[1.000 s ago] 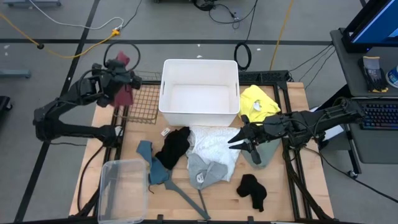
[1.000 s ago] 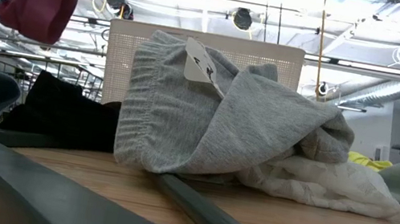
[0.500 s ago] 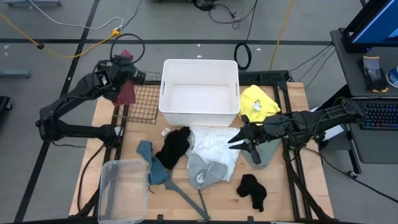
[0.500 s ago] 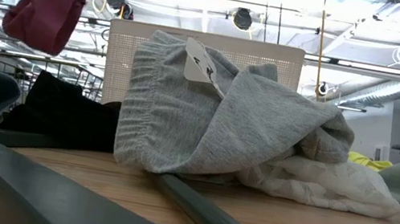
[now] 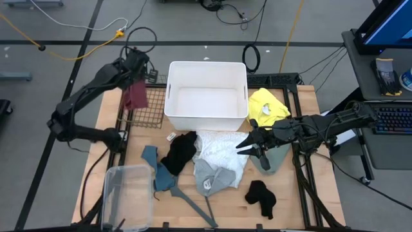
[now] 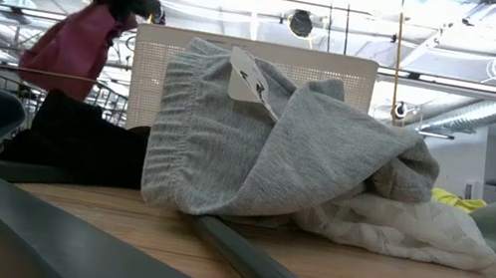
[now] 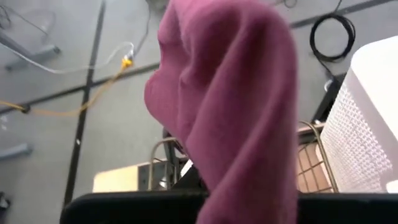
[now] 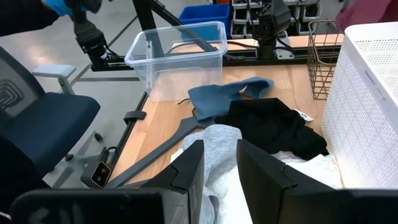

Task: Pick & Place Cloths
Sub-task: Put the red underwear into the brown basket

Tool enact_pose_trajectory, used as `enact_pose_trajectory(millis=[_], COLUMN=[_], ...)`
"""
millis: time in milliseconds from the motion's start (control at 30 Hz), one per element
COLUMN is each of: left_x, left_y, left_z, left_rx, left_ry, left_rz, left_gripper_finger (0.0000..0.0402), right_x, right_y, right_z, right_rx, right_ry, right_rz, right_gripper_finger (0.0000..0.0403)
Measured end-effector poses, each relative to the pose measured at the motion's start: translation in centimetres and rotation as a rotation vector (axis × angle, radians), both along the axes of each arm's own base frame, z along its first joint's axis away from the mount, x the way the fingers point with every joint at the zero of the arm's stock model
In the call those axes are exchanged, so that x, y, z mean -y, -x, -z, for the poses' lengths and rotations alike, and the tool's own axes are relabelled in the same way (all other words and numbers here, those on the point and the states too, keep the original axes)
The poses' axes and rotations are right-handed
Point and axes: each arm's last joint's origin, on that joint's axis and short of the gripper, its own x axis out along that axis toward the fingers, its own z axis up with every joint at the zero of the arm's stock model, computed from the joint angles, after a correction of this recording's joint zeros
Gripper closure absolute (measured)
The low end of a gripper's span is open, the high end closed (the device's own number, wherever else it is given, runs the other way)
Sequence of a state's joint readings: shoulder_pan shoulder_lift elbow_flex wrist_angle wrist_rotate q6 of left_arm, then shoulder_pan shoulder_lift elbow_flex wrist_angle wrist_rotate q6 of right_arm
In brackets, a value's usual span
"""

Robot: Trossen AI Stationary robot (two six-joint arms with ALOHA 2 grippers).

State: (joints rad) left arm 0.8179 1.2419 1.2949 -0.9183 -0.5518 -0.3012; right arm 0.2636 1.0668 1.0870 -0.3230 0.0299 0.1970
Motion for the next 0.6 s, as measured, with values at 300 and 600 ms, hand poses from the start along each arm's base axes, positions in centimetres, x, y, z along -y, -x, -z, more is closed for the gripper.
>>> enact_pose_trajectory(millis=[300,600], left_x=[-2.9,-4.6], left_y=[-0.4,0.3], left_z=[2.7,4.9], left_rx=[-0.013,-0.018], left_ry=[0.148,0.296], left_rz=[-0.008,-0.086], left_gripper_finger=[0.0402,0.0402], right_x=[0.0,0.0], right_y=[0.0,0.0], right_z=[0.0,0.0], right_rx=[0.000,-0.001], right_ry=[0.000,-0.003], right_rz=[0.000,0.002], right_gripper_finger=[0.0316,0.0316])
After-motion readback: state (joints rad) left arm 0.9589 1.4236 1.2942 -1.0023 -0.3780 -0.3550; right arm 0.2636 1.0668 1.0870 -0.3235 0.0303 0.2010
